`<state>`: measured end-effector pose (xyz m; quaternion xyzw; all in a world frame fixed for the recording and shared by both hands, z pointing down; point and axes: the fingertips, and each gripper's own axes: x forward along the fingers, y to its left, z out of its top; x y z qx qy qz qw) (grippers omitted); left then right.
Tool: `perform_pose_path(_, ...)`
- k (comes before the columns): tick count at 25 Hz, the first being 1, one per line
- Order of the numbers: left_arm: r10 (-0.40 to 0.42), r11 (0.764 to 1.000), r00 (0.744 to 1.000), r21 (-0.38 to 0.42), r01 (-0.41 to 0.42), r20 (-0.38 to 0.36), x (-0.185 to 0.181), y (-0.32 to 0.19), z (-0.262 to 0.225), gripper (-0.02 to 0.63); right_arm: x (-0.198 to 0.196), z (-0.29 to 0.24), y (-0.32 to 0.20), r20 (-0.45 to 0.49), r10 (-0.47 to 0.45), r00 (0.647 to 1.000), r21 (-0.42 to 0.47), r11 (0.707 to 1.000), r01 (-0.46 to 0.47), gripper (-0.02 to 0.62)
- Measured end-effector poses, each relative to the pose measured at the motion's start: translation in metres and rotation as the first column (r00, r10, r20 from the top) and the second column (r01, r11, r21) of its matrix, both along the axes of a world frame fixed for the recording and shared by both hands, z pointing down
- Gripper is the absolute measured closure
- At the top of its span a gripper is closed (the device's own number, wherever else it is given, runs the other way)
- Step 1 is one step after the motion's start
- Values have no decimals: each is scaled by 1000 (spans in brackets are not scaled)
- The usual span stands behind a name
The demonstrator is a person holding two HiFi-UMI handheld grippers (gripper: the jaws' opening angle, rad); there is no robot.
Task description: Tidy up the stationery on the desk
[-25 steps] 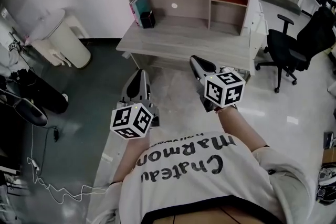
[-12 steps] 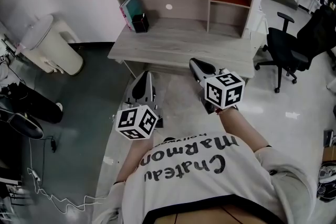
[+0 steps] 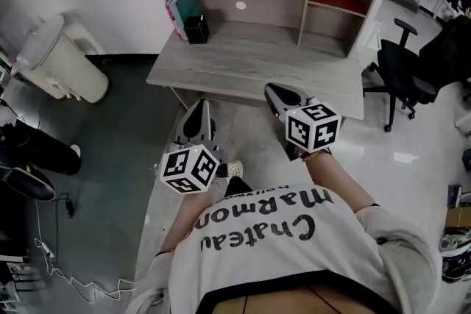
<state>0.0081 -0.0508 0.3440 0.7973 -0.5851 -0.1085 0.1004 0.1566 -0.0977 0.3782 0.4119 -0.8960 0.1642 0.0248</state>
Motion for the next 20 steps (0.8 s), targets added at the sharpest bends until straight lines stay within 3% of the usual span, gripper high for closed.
perform_pose_path(7, 8, 1000, 1000, -1, -8, -5, -36, -60, -11, 591, -40, -16, -57, -40, 4, 999, 49, 999, -2, 584)
perform_pose_path(20, 68, 997, 997, 41, -69, 24, -106, -169, -65, 591, -109, -68, -168, 23, 41, 999, 85, 995, -43, 584)
